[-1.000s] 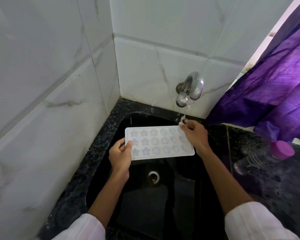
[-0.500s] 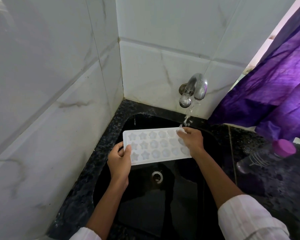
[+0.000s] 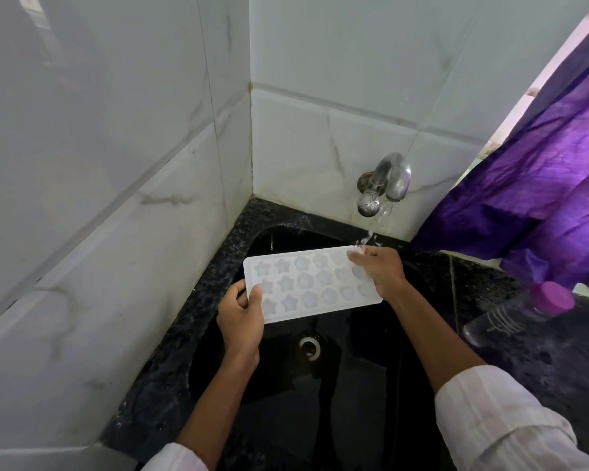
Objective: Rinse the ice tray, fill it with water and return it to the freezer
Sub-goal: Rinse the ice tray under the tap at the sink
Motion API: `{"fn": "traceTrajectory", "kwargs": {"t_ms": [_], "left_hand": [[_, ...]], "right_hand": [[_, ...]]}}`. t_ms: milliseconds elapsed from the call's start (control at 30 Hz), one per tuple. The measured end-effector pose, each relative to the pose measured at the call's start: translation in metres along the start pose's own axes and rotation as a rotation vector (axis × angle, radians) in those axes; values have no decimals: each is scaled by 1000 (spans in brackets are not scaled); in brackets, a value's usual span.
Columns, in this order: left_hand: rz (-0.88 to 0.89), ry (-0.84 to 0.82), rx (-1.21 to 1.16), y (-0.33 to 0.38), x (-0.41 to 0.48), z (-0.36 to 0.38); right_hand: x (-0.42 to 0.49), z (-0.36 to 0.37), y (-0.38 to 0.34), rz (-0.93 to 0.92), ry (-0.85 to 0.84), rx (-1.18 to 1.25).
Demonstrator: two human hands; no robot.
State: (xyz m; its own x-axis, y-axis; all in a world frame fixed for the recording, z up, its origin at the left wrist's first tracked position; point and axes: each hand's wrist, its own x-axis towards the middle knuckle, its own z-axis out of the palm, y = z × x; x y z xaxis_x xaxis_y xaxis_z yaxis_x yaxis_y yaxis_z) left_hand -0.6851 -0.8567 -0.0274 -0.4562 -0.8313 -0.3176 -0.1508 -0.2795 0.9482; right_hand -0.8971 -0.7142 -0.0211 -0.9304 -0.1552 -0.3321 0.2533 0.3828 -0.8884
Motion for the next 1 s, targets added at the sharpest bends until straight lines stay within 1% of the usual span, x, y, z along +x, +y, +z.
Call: {"fn": "traceTrajectory", "kwargs": {"t_ms": [67,133,233,300,367,400,467,500,567,700,800,900,1000], "left_hand": [[-6,2,5,-2,-3,0],[-18,1,4,-3,-8,1],[-26,15,0,-5,-18,5],[-23,37,-6,-3,-25,7],[-20,56,-2,-2,-28,7],[-17,72,1,-2,-30,7],[-20,101,-3,-2,-35,8],[-27,111,-7,-2,-36,9],[-34,122,-6,-4,-39,10],[-5,134,51,-13,-46,13],[-43,136,51,-21,-48,14],[-107,137,-3,-27,-48,14],[-131,129,-59,-26,-45,15]], "right_hand": [[1,-4,-1,65,-51,44],[3,-5,-2,118,-47,41],[3,-4,0,59,32,-15],[-1,-5,1,17,32,5],[-4,-8,0,46,-29,36],[-5,-12,-3,96,-92,56],[-1,-20,-8,200,-222,195],[4,-24,-11,224,-241,288],[15,-31,-19,231,-191,421],[37,-34,-42,136,-119,453],[50,-25,-55,101,-103,456],[59,-14,-61,111,-59,481],[67,-11,-61,148,-69,561]]}}
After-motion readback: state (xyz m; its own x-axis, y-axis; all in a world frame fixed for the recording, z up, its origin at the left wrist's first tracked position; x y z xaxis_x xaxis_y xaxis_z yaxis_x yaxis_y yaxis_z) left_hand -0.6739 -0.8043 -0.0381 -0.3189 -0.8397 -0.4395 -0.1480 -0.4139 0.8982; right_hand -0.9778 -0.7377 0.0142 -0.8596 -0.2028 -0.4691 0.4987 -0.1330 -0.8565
